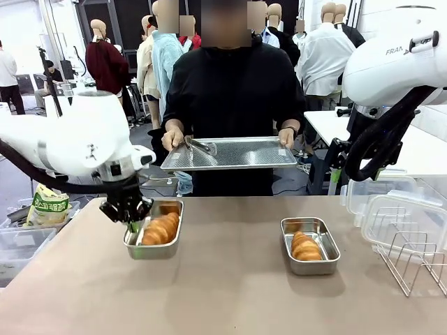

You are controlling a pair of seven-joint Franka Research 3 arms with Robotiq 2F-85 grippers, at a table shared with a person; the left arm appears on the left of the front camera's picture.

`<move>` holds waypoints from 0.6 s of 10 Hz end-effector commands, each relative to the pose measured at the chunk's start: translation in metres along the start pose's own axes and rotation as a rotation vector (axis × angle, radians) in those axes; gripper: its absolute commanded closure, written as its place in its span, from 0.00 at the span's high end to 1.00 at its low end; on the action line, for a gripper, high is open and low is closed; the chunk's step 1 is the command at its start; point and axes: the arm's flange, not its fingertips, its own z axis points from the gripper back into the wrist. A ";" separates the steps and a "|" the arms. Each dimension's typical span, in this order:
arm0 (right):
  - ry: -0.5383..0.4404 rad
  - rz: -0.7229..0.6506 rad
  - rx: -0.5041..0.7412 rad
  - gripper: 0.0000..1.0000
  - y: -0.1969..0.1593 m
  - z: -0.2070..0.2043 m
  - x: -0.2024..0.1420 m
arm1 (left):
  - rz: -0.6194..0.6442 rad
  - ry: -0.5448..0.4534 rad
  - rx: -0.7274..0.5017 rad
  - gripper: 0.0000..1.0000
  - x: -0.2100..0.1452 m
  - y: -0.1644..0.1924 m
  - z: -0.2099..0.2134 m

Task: Place the bread in airtight containers.
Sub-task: Once an object is inside an Airtight Container , place the container in the center of the table.

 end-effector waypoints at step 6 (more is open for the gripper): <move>-0.002 0.000 -0.004 1.00 0.001 0.000 0.000 | 0.056 -0.002 -0.030 0.00 0.030 0.004 -0.042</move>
